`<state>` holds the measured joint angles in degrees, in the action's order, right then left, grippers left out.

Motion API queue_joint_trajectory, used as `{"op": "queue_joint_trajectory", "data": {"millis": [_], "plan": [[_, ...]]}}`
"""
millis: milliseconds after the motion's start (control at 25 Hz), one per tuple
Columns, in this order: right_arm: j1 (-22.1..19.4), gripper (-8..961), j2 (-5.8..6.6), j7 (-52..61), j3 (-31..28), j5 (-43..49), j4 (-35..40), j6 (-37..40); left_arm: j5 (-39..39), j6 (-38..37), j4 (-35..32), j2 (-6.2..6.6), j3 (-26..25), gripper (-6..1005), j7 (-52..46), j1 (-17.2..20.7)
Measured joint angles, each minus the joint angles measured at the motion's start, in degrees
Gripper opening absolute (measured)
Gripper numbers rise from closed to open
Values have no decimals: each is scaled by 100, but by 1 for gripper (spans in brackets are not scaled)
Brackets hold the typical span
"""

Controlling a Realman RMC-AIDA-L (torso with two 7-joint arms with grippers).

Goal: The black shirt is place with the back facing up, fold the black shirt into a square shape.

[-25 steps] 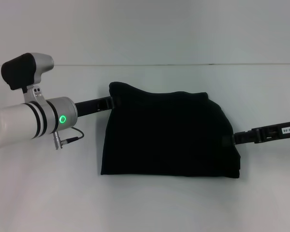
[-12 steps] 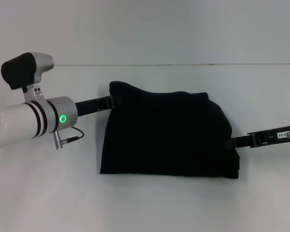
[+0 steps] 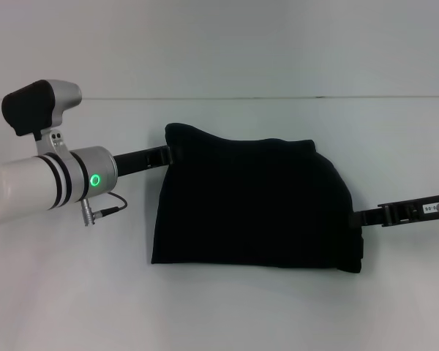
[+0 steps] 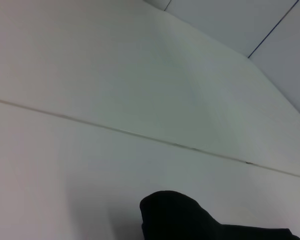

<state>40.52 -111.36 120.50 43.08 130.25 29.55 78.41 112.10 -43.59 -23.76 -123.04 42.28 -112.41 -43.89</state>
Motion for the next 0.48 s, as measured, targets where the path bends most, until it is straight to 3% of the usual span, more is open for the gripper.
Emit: {"op": "queue_joint_trajectory", "data": {"millis": [80, 480], "plan": [[-27, 10, 4, 3, 8, 0, -1, 4, 0, 0, 2, 0, 0, 43, -1, 6], [-60, 70, 12, 66, 10, 0, -2, -58, -32, -38, 15, 0, -6, 47, -58, 24]]}}
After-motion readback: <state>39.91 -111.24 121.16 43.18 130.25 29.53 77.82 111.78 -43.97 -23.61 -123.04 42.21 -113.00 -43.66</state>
